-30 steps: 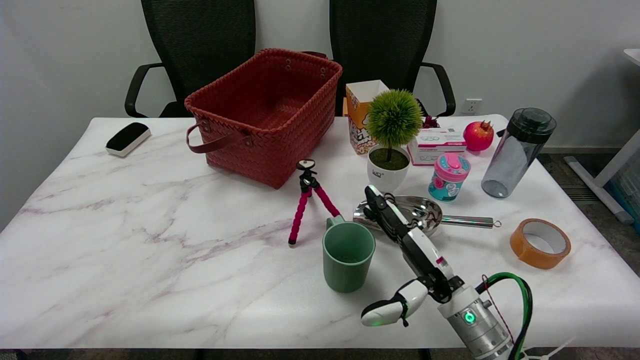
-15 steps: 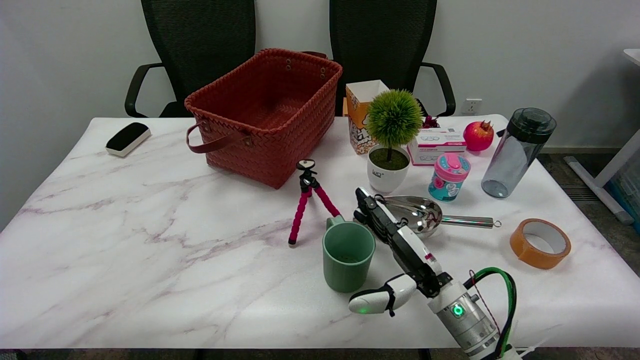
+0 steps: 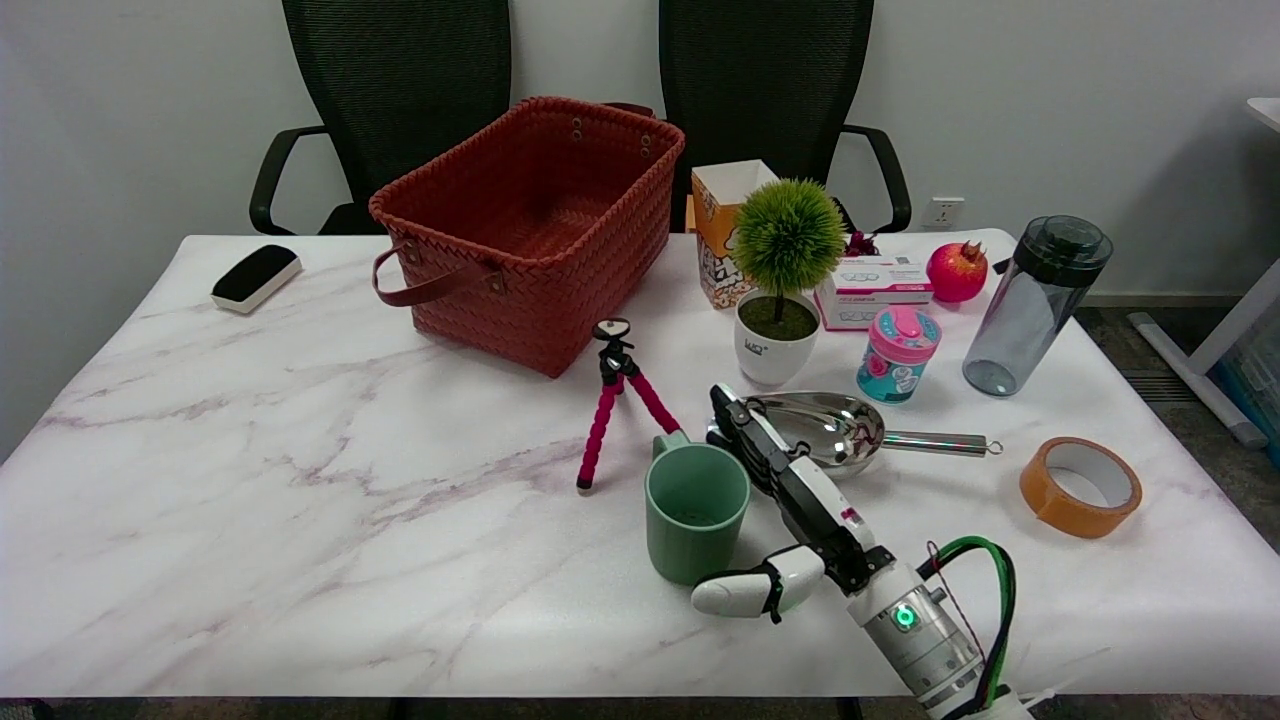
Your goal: Pick up the green mug.
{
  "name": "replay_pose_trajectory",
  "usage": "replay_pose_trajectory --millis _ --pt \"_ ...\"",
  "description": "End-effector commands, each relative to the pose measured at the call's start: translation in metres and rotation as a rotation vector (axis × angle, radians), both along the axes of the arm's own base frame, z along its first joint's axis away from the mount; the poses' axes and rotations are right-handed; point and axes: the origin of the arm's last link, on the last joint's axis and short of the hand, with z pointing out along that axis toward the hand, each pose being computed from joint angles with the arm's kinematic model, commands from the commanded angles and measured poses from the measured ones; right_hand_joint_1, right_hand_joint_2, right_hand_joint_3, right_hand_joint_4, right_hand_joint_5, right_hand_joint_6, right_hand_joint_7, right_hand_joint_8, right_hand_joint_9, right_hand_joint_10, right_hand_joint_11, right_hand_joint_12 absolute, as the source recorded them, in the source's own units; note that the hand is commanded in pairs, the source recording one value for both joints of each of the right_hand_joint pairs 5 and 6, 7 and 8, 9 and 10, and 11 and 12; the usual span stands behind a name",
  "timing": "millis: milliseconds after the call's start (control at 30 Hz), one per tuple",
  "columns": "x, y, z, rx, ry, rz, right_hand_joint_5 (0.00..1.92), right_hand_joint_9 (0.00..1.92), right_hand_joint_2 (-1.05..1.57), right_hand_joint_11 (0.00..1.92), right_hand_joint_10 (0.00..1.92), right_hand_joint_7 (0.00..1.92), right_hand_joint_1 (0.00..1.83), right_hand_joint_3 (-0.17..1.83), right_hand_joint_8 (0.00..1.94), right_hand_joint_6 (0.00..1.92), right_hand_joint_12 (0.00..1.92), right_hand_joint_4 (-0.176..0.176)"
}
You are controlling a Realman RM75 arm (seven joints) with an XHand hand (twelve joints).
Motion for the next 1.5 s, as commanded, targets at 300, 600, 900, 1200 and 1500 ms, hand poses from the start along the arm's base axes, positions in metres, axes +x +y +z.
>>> replay_pose_trajectory --millis 300,600,900,1200,1500 --pt "-0.009 -0.004 -0.004 0.012 -0.04 -0.039 0.0 0.0 0.07 0.14 0.0 0.0 0.88 0.36 0.0 0.0 0.14 0.0" --pt "-0.011 -0.002 -0.007 0.025 -0.058 -0.05 0.0 0.0 0.08 0.14 0.0 0.0 0.88 0.36 0.0 0.0 0.14 0.0" --pt "-0.015 -0.005 -0.007 0.029 -0.051 -0.083 0.0 0.0 0.08 0.13 0.0 0.0 0.91 0.34 0.0 0.0 0.13 0.0" --pt "-0.014 -0.013 -0.007 0.036 -0.043 -0.089 0.0 0.0 0.07 0.13 0.0 0.0 0.93 0.29 0.0 0.0 0.13 0.0" --pt "-0.017 -0.017 -0.006 0.029 -0.037 -0.097 0.0 0.0 0.03 0.13 0.0 0.0 1.03 0.33 0.0 0.0 0.13 0.0"
